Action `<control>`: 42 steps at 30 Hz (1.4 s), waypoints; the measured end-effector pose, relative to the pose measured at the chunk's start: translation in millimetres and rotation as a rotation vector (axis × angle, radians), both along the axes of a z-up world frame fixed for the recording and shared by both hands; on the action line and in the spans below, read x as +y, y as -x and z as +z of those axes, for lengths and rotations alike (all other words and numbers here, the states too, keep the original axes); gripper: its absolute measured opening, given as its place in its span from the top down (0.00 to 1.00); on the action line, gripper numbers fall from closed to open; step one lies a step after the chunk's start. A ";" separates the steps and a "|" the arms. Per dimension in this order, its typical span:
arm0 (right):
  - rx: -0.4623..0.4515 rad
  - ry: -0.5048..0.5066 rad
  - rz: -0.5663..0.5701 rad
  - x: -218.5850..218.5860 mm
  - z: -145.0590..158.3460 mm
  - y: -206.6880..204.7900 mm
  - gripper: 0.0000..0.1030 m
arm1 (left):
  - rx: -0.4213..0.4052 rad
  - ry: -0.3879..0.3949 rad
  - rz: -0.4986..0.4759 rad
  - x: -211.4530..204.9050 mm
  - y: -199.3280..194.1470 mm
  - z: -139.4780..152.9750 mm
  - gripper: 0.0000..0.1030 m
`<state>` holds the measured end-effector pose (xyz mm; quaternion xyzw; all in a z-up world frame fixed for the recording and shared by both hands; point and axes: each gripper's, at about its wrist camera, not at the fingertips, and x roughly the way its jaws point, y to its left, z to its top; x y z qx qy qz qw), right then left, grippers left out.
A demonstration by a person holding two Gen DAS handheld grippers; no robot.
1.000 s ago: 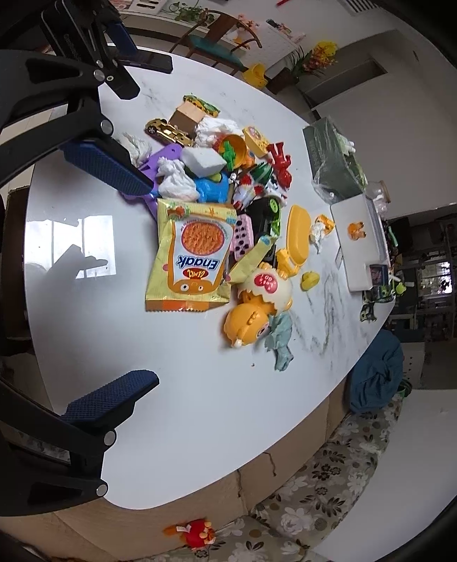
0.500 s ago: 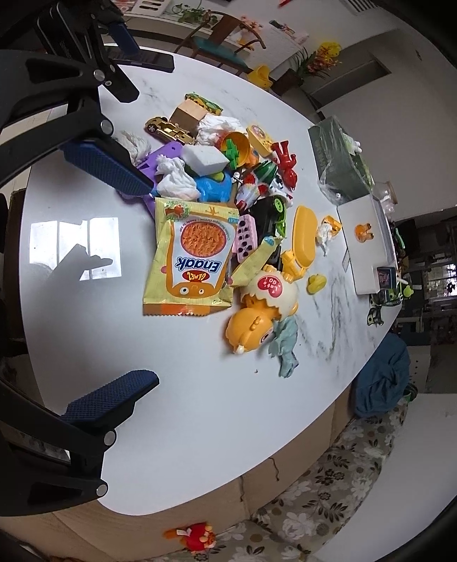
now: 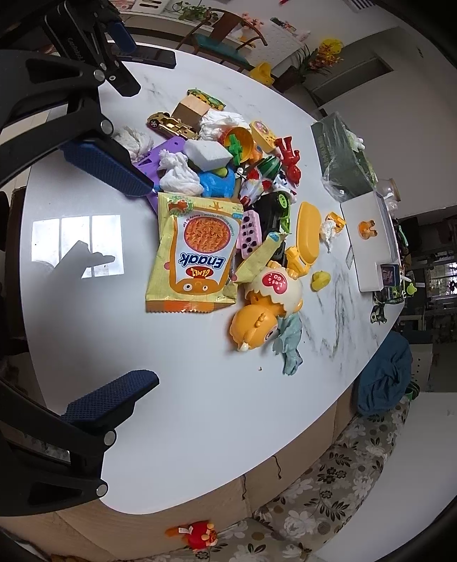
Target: Collect trash
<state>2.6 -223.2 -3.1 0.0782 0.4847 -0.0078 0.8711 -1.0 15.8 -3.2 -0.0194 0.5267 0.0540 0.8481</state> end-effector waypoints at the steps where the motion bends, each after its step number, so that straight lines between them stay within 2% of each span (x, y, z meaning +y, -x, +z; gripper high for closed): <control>1: -0.001 0.000 0.001 -0.1 0.1 0.1 0.05 | 0.000 0.001 0.000 0.2 0.0 -0.2 0.06; 42: 0.016 0.010 0.021 1.6 -4.6 -7.3 0.05 | 0.016 -0.001 0.017 4.8 -5.8 -8.5 0.06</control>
